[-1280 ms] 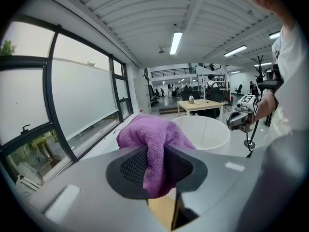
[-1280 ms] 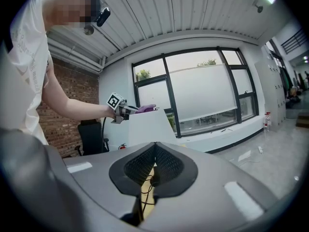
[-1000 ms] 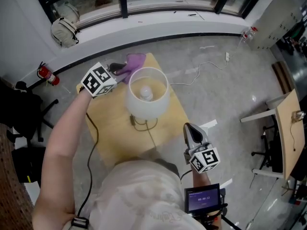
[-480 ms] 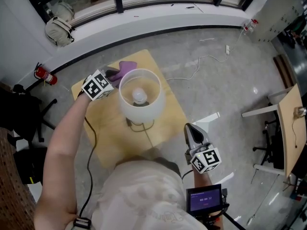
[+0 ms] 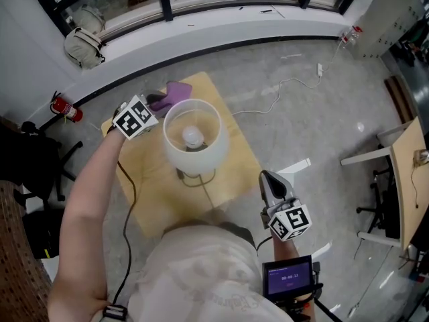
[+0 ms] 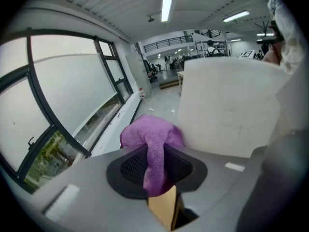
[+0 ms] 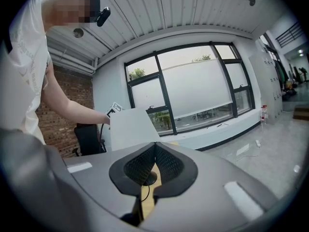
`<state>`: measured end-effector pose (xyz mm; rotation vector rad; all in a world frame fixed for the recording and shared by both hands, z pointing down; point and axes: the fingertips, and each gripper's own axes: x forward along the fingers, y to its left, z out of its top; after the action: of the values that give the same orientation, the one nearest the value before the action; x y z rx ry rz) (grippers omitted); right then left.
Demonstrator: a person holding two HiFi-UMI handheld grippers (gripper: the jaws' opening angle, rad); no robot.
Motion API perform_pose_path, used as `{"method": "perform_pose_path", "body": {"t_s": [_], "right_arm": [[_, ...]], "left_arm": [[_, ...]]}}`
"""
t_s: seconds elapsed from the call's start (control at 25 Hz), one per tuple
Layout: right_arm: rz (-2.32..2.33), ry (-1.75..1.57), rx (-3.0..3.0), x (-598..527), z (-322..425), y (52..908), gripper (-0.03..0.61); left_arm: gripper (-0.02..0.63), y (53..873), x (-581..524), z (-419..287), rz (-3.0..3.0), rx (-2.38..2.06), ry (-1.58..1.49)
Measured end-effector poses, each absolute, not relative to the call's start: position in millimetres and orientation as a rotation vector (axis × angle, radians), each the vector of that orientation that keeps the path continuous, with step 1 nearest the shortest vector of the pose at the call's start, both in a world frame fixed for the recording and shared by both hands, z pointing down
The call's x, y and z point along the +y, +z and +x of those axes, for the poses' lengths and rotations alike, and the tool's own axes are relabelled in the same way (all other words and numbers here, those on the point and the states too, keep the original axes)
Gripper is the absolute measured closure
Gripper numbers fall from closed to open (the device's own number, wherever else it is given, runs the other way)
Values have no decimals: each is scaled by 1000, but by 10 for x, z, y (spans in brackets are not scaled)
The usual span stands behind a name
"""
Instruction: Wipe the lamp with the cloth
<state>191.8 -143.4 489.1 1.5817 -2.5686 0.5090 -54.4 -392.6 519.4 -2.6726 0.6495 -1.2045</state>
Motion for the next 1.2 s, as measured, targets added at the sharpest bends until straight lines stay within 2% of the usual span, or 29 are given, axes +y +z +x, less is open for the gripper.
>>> {"method": "perform_pose_path", "body": {"t_s": [0.24, 0.36, 0.88, 1.2], "right_arm": [[1581, 510, -2586, -1421, 1904, 4912, 565], [1599, 515, -2590, -1402, 1917, 4919, 564], [1726, 564, -2514, -1218, 2291, 5045, 565], [1759, 612, -2498, -1213, 2449, 5060, 565]], "left_arm": [[522, 4172, -3974, -221, -2797, 573, -853], [522, 3941, -3879, -38, -2817, 417, -821], [523, 4657, -3806, 307, -2590, 94, -1121], [525, 4991, -3947, 377, -2736, 15, -1195]]}}
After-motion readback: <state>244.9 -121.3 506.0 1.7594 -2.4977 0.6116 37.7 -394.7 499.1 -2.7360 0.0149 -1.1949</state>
